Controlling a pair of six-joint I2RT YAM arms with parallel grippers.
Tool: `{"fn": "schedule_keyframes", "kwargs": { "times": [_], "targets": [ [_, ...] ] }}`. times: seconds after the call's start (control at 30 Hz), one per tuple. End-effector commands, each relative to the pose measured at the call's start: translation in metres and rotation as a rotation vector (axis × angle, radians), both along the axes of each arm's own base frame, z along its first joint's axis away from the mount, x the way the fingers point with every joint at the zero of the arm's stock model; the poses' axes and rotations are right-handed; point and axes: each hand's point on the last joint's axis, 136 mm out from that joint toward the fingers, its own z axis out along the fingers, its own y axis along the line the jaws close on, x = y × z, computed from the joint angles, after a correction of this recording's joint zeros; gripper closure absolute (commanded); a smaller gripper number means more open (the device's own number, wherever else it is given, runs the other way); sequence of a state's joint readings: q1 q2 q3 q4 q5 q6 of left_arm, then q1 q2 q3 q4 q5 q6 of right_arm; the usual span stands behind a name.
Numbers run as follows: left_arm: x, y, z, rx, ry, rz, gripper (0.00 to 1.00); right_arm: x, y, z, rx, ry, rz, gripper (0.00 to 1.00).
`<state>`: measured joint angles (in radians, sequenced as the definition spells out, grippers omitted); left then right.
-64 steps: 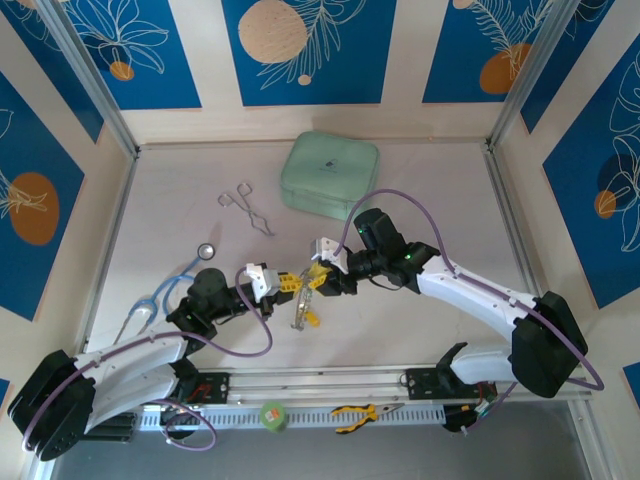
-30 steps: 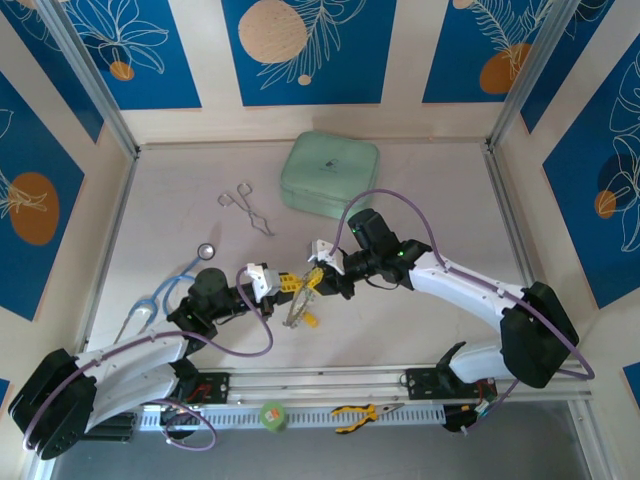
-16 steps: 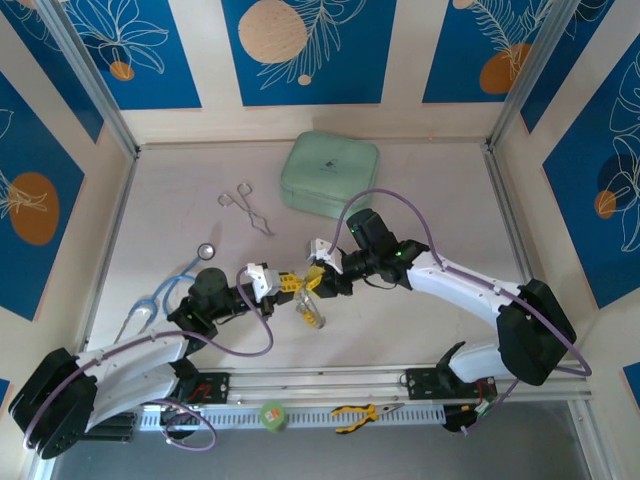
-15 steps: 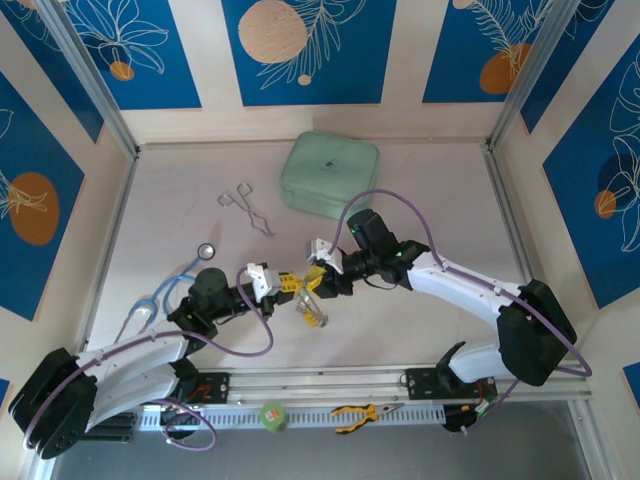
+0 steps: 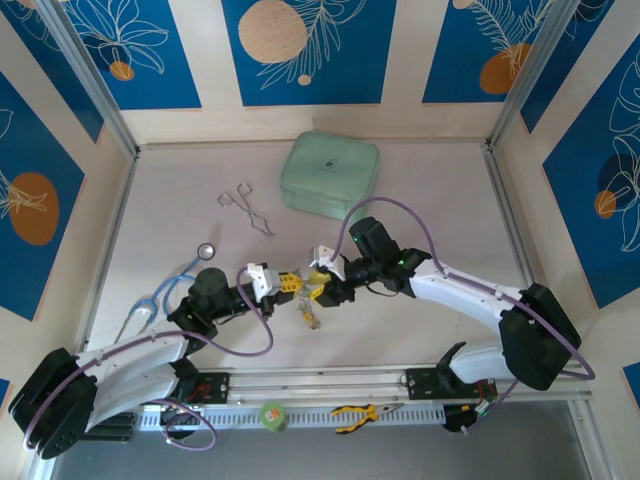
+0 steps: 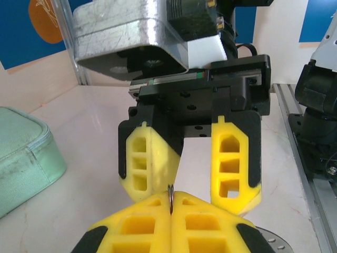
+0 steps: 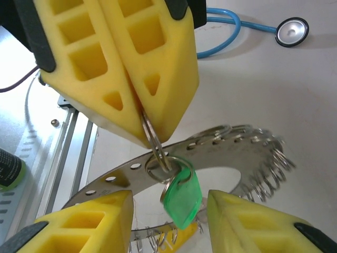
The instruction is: Put the keys on the keyring
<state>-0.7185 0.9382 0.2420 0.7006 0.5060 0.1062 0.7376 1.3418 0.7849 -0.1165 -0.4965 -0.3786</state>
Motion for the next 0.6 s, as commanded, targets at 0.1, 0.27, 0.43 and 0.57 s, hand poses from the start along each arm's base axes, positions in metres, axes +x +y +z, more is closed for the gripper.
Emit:
{"fn": "schedule_keyframes", "kwargs": {
  "times": [0.1, 0.27, 0.43, 0.57],
  "targets": [
    [-0.004, -0.004, 0.03, -0.062, -0.082, -0.031, 1.0, 0.001, 0.009, -0.006, 0.009, 0.015, 0.001, 0.59],
    [-0.004, -0.003, 0.029, -0.058, -0.084, -0.028, 1.0, 0.002, 0.006, -0.007, -0.011, 0.01, -0.004, 0.79],
    [-0.004, -0.001, 0.026, -0.051, -0.083, -0.017, 1.0, 0.004, -0.003, 0.005, -0.032, -0.031, -0.021, 0.96],
    [-0.003, -0.001, 0.023, -0.032, -0.083, -0.015, 1.0, 0.004, -0.006, 0.023, -0.029, -0.068, -0.013, 0.97]
  ]
}}
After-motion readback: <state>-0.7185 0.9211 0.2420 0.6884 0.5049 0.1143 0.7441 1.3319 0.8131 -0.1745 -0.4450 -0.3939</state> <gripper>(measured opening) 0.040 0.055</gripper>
